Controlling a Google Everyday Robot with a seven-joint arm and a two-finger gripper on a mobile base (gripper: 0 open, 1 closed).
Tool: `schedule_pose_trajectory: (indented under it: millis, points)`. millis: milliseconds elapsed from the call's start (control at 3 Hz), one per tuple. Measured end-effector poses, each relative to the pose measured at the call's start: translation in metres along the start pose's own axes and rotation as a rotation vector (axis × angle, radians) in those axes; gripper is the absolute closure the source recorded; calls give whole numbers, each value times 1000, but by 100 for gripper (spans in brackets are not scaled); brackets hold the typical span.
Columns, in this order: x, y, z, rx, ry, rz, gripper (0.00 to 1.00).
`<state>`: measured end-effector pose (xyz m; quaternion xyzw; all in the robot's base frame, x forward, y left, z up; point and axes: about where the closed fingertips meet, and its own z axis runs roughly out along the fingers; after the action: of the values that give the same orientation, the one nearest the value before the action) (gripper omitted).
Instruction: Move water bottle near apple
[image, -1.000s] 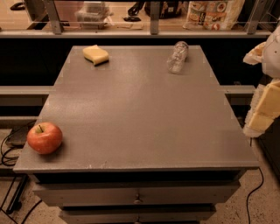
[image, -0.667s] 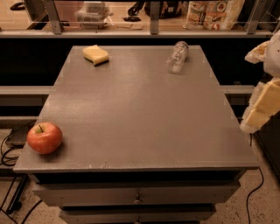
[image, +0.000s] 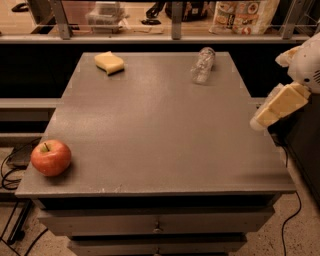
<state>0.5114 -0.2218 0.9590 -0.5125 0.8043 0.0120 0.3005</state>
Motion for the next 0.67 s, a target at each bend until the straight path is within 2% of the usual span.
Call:
schedule_pose_trajectory:
  millis: [333, 667]
  points:
    - [-6, -31, 28, 20, -68, 52, 0]
    - [-6, -31, 28, 20, -68, 52, 0]
